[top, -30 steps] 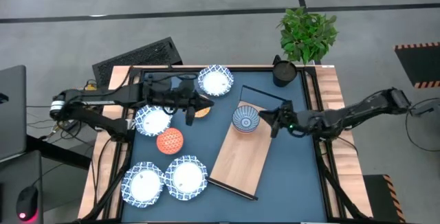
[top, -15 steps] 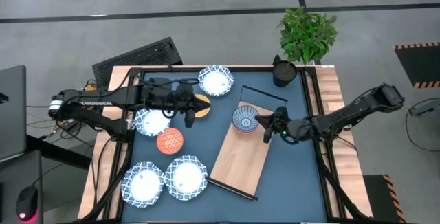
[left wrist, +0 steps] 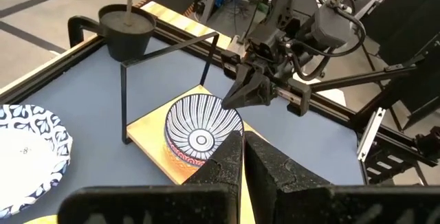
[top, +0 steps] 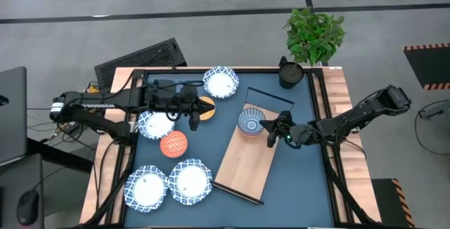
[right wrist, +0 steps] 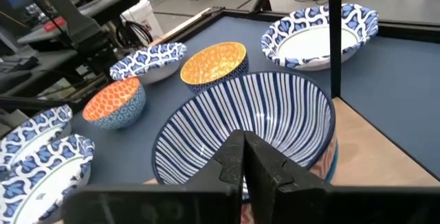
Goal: Place and stack bowls onto a shelf
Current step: Stack the dark blue striped bowl into the light blue patterned bowl
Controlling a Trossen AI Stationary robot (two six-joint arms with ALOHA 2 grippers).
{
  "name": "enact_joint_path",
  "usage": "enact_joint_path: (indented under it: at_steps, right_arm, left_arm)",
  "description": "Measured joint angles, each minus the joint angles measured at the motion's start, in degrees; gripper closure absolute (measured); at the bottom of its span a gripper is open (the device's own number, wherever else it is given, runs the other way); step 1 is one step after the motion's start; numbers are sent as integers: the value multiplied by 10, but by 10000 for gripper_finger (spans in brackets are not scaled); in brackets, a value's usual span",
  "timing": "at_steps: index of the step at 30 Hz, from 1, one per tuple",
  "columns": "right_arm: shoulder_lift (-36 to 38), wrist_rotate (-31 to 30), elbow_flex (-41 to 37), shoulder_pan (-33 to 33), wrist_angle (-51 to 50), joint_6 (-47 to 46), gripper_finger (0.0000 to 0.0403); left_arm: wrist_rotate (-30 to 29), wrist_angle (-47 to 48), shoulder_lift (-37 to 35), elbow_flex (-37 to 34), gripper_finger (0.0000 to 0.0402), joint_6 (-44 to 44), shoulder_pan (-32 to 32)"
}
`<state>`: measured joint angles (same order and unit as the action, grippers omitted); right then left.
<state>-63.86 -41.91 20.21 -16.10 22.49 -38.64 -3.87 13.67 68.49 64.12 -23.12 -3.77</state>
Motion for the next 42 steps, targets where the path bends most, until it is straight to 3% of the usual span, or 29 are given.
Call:
enact_joint_path:
  at_steps: [5, 12, 21, 28, 35, 42]
  right_arm:
    - [0, 13, 0, 0, -2, 0, 382]
    - [0, 13, 0, 0, -2, 0, 363]
    - [0, 15, 0, 0, -21, -8, 378]
    - [6, 14, 0, 2, 36, 23, 356]
    - [17, 5, 7, 50, 45, 62, 359]
    - [17, 44, 7, 103, 45, 65, 368]
  left_arm:
    - [0, 3, 0, 0, 401, -1, 0]
    - [0, 11, 0, 0, 401, -2, 0]
    - [0, 11, 0, 0, 401, -2, 0]
    - [0, 11, 0, 0, 401, -3, 0]
    - [0, 10, 0, 0, 401, -6, 0]
    - [-2, 10, 0, 0, 401, -7, 0]
